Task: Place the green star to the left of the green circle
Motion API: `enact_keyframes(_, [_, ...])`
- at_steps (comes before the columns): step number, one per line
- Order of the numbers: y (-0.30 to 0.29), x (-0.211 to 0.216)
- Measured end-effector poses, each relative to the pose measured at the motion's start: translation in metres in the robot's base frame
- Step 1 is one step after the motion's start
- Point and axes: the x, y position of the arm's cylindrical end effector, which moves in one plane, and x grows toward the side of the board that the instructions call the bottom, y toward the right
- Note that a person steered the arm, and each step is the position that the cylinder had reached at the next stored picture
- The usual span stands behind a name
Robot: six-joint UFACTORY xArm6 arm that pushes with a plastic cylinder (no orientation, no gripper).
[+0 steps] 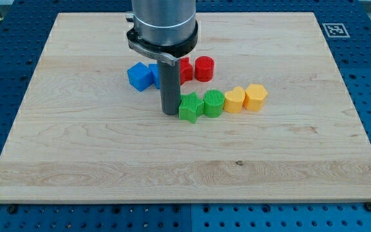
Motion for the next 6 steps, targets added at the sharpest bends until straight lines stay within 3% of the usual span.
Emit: enact_keyframes(6, [0.012, 0.081])
